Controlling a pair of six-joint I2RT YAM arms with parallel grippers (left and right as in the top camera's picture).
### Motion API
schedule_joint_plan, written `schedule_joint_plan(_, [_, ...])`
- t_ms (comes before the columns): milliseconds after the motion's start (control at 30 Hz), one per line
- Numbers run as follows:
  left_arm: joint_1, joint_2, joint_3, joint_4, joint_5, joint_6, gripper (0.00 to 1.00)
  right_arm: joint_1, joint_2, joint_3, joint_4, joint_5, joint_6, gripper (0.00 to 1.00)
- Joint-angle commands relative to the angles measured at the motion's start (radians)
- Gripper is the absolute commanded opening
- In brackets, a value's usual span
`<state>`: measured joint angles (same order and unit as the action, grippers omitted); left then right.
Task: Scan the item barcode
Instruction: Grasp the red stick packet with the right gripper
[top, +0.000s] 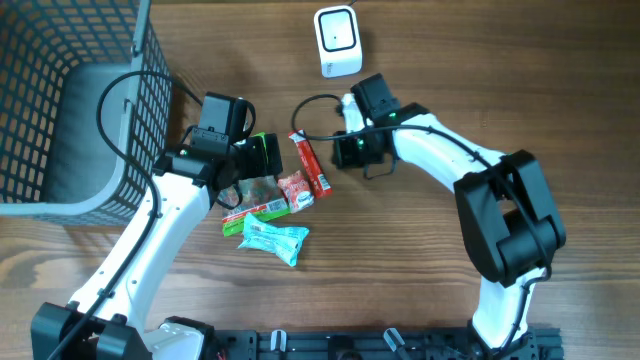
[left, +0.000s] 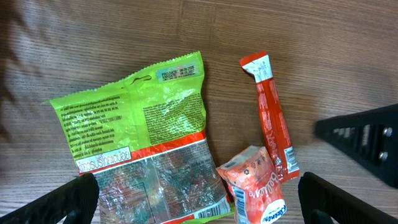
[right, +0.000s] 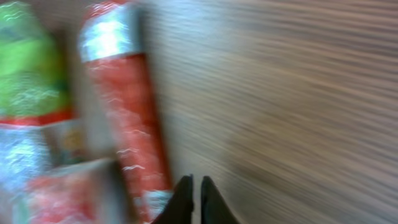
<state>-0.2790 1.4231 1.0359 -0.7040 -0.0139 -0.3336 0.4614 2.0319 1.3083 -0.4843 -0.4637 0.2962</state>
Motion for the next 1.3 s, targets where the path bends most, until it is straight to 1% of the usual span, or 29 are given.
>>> schedule_joint_plan(0, [0.002, 0.0, -0.002, 0.0, -0.002, 0.016, 1.0, 0.033, 0.012, -0.005, 0.09, -0.221, 0.05, 0.04])
schedule_joint_plan(100, [0.002, 0.0, -0.002, 0.0, -0.002, 0.016, 1.0, 0.042, 0.034, -0.006, 0.171, -0.226, 0.155, 0.05])
schedule_joint_plan(300, [0.002, 0.0, -0.002, 0.0, -0.002, 0.016, 1.0, 0.059, 0.106, -0.007, 0.287, -0.235, 0.197, 0.04])
schedule_joint_plan(333, [0.002, 0.0, -0.002, 0.0, -0.002, 0.016, 1.0, 0.066, 0.12, -0.007, 0.293, -0.203, 0.205, 0.04])
schedule_joint_plan(400, [0.002, 0.0, -0.002, 0.0, -0.002, 0.016, 1.0, 0.069, 0.122, -0.008, 0.243, -0.113, 0.209, 0.04])
schedule_joint_plan(533, [0.002, 0.0, -0.002, 0.0, -0.002, 0.016, 1.0, 0.062, 0.122, -0.007, 0.073, 0.005, 0.206, 0.04])
schedule_joint_plan(600, [0.002, 0.0, -0.002, 0.0, -0.002, 0.016, 1.0, 0.036, 0.103, -0.007, -0.03, 0.031, 0.145, 0.04])
schedule_joint_plan(633, [0.002, 0.0, -0.002, 0.0, -0.002, 0.016, 1.0, 0.023, 0.079, -0.007, -0.092, 0.075, 0.111, 0.04])
schedule_joint_plan(700, [0.002, 0.0, -0.002, 0.0, -0.003, 0.016, 1.0, 0.006, 0.033, -0.007, -0.201, 0.188, 0.074, 0.04])
schedule_joint_plan(733, [0.002, 0.0, -0.002, 0.0, -0.002, 0.016, 1.0, -0.003, 0.005, -0.007, -0.267, 0.291, 0.072, 0.04])
schedule_joint_plan(800, [0.002, 0.0, -0.002, 0.0, -0.002, 0.016, 1.0, -0.026, -0.042, -0.007, -0.343, 0.442, 0.074, 0.04])
schedule_joint_plan(867, [0.002, 0.0, -0.002, 0.0, -0.002, 0.016, 1.0, -0.043, -0.06, -0.007, -0.349, 0.447, 0.074, 0.04])
schedule_joint_plan(900, [0.002, 0.0, -0.002, 0.0, -0.002, 0.016, 1.0, -0.051, -0.065, -0.007, -0.338, 0.408, 0.073, 0.05])
schedule_joint_plan(967, [0.002, 0.0, -0.002, 0.0, -0.002, 0.016, 1.0, -0.05, -0.065, -0.007, -0.309, 0.272, 0.055, 0.05])
schedule_joint_plan(1000, [0.002, 0.0, -0.002, 0.0, -0.002, 0.016, 1.0, -0.047, -0.065, -0.007, -0.279, 0.184, 0.017, 0.04])
schedule_joint_plan(1033, [0.002, 0.0, -0.002, 0.0, -0.002, 0.016, 1.0, -0.043, -0.065, -0.007, -0.22, 0.105, -0.002, 0.19])
schedule_joint_plan(1067, [0.002, 0.0, -0.002, 0.0, -0.002, 0.016, 1.0, -0.044, -0.065, -0.007, -0.156, 0.109, -0.002, 0.39])
schedule_joint_plan(1100, [0.002, 0.0, -0.002, 0.0, -0.002, 0.016, 1.0, -0.044, -0.065, -0.007, -0.095, 0.157, -0.002, 0.56])
schedule_joint_plan(1133, [0.002, 0.0, -0.002, 0.0, -0.002, 0.016, 1.0, -0.044, -0.065, -0.007, -0.053, 0.2, -0.002, 0.61])
schedule_joint_plan(1200, [0.002, 0.0, -0.002, 0.0, -0.002, 0.016, 1.0, -0.044, -0.065, -0.007, 0.029, 0.284, -0.006, 0.67])
schedule_joint_plan(1233, [0.002, 0.0, -0.002, 0.0, -0.003, 0.016, 1.0, -0.044, -0.065, -0.007, 0.066, 0.246, -0.006, 0.67])
schedule_joint_plan(1267, [0.002, 0.0, -0.002, 0.0, -0.002, 0.016, 1.0, -0.043, -0.064, -0.007, 0.103, 0.189, -0.006, 0.62])
